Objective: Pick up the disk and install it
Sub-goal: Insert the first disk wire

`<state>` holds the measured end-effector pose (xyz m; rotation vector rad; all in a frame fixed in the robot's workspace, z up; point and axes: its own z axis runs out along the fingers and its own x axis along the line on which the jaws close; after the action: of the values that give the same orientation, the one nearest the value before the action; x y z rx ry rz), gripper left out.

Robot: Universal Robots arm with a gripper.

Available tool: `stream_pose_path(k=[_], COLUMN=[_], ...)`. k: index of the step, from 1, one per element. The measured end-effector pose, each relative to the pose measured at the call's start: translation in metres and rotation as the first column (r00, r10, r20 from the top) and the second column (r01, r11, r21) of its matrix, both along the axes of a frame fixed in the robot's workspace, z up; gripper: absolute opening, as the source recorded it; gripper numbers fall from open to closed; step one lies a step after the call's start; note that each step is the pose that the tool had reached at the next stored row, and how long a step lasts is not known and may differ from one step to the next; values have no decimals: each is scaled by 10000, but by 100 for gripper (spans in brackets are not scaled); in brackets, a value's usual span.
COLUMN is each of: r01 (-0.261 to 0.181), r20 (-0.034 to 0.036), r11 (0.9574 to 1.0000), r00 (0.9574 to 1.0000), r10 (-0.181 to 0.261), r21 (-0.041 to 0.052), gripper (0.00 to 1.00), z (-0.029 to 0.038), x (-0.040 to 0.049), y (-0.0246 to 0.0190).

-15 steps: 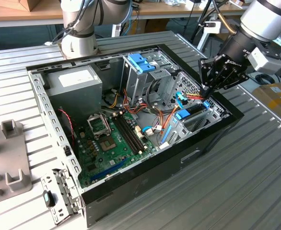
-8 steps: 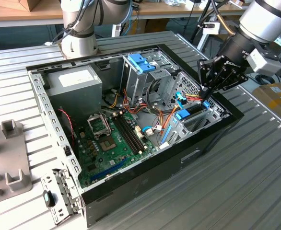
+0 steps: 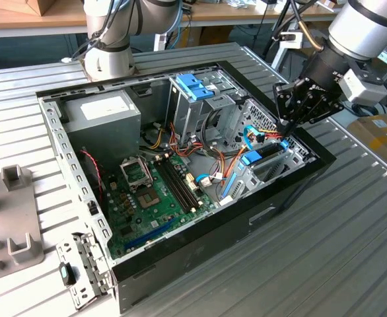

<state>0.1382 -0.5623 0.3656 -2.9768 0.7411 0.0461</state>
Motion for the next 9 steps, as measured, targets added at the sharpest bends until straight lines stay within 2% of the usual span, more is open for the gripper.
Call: stream_pose_path(k=[4, 6, 9], r01=[1, 1, 1], r20=[1, 1, 1], r11=[10000, 10000, 10000], r00=[10000, 10000, 10000], r10=[-1, -1, -1], r21=[-15, -72, -75], gripper=[17, 17, 17], z=[-2, -2, -2], x=[-1, -1, -1], y=[1, 0, 0])
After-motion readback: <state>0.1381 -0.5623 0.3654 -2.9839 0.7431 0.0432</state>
